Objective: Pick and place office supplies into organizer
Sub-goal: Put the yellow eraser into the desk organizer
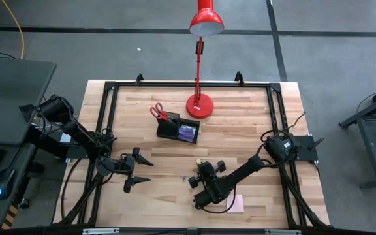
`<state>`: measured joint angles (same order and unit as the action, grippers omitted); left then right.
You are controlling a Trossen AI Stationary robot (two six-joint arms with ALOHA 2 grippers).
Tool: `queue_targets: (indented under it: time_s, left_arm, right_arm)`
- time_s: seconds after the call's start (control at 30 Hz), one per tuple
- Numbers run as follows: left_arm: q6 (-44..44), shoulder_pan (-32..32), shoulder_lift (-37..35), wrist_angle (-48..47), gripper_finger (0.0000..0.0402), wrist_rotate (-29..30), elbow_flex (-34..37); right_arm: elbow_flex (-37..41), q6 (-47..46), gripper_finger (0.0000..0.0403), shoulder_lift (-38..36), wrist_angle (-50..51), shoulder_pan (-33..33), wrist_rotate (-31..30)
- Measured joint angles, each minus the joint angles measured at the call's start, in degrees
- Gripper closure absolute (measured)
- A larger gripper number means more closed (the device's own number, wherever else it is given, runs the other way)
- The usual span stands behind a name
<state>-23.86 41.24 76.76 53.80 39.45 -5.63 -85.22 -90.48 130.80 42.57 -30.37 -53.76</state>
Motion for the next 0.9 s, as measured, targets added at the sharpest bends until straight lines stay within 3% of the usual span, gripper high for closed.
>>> queue_targets:
  time_s: [0.2,0.57,0.63,0.7,0.8,0.9]
  left_arm:
    - [0.0,0.0,0.0,0.0,0.0089,0.0,0.0]
    - [0.0,0.0,0.0,0.0,0.0089,0.0,0.0]
    - [0.0,0.0,0.0,0.0,0.0089,0.0,0.0]
    - [0.0,0.0,0.0,0.0,0.0089,0.0,0.0]
    - [0.0,0.0,0.0,0.0,0.0089,0.0,0.0]
    - [0.0,0.0,0.0,0.0,0.0089,0.0,0.0]
  right_arm:
    - [-3.0,4.8,0.0403,0.2,-0.7,0.0,-1.3]
    - [-8.1,17.0,0.0401,0.2,-0.3,-0.1,-2.3]
    - [-8.4,20.6,0.0392,0.1,-0.2,0.0,1.0]
    - [-8.5,24.1,0.0374,0.0,0.5,1.2,8.3]
    - [-8.5,29.2,0.0330,-0.9,0.9,3.8,17.5]
    - [-8.6,36.0,0.0280,-1.6,-0.3,5.9,21.6]
